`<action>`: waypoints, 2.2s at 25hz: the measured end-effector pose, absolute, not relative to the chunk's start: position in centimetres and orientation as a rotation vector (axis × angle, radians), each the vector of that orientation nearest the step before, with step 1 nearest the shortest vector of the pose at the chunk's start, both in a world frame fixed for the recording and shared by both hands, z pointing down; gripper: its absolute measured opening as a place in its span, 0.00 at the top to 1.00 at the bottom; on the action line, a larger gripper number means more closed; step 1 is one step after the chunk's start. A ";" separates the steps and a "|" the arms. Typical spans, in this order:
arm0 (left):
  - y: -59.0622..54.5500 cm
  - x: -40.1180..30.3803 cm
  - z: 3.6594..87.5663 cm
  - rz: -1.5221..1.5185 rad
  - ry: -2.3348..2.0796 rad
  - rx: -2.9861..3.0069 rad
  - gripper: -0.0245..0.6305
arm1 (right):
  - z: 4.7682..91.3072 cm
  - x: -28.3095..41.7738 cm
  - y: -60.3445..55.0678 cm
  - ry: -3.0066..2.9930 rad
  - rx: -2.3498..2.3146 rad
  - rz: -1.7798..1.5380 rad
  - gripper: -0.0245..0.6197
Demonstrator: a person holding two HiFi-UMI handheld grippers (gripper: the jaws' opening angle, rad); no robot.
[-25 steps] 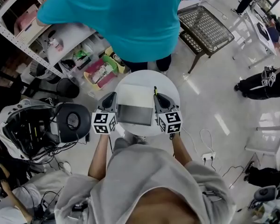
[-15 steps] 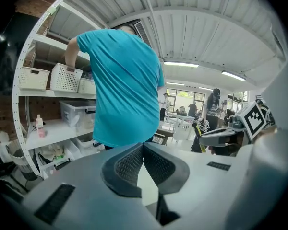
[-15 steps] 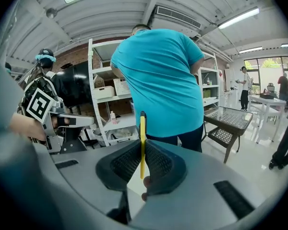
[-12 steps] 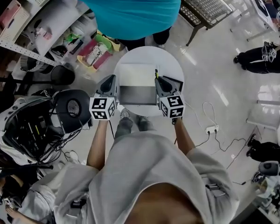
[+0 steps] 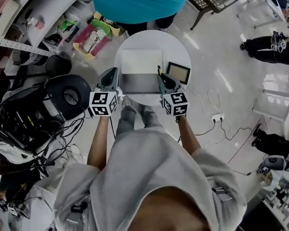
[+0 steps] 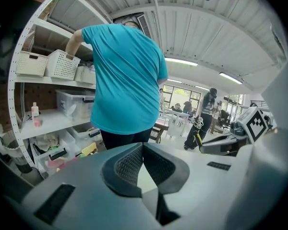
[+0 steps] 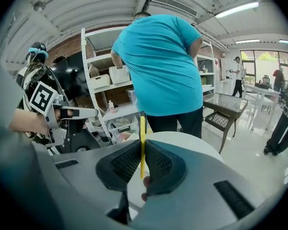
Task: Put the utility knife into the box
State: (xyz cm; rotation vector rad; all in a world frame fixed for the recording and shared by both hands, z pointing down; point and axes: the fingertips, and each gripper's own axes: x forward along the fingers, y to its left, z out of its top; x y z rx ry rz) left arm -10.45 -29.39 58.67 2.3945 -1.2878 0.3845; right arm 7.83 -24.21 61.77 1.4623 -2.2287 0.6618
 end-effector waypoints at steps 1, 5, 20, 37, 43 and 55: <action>-29.2 -10.4 59.0 0.388 -1.284 2.390 0.93 | 62.1 7.8 -23.9 -2.223 1.460 0.673 0.89; -27.9 -10.1 59.9 0.400 -1.271 2.379 0.93 | 63.4 8.1 -22.4 -2.205 1.446 0.703 0.89; -26.3 -10.8 62.7 0.428 -1.273 2.312 0.93 | 69.2 6.6 -19.2 -2.129 1.250 0.759 0.89; -25.8 -12.2 62.8 0.417 -1.311 2.281 0.93 | 75.5 0.8 -19.2 -1.992 0.589 0.188 0.89; -25.6 -12.7 62.5 0.408 -1.328 2.268 0.93 | 78.7 0.2 -19.1 -1.909 0.470 0.179 0.89; -26.0 -14.1 63.2 0.415 -1.336 2.248 0.93 | 83.4 0.2 -19.8 -1.774 0.401 0.247 0.89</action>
